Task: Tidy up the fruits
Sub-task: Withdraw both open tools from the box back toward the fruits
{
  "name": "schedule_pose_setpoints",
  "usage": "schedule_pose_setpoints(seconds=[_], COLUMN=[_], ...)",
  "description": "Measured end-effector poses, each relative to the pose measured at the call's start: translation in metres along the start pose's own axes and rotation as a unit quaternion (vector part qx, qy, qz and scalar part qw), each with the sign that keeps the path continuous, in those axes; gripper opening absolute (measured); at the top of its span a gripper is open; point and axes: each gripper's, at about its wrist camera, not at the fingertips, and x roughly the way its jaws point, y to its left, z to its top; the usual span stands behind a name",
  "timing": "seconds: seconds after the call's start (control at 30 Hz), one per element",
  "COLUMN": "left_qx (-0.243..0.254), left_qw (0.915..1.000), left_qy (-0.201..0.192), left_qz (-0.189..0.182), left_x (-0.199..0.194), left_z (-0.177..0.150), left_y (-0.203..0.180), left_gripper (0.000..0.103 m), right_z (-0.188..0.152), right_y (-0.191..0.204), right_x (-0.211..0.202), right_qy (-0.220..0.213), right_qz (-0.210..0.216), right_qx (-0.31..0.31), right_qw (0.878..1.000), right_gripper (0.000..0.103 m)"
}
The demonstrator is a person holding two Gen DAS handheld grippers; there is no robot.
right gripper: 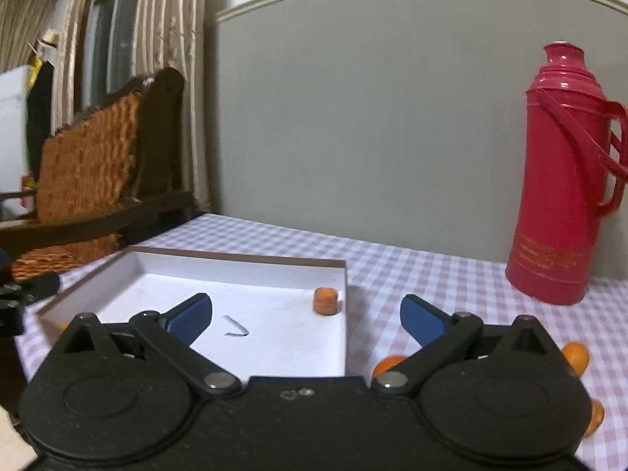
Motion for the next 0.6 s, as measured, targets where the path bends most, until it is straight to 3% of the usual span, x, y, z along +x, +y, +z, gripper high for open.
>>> schedule_pose_setpoints(seconds=[0.2,0.6], left_qx=[-0.005,-0.025], left_qw=[0.9995,0.9945], left_qy=[-0.013,-0.020], left_qz=[-0.028,-0.100], left_x=[-0.031,-0.071], left_z=[0.003,0.003], left_y=[-0.006,-0.041], left_gripper=[0.103,0.103], right_z=[-0.012,-0.043], right_y=[0.007,-0.005], right_x=[-0.045,-0.108], right_qy=[-0.025,-0.007], right_qz=[-0.026,-0.067], right_qx=[-0.018,-0.022], right_qw=[0.999,0.997], right_gripper=[0.097,0.095])
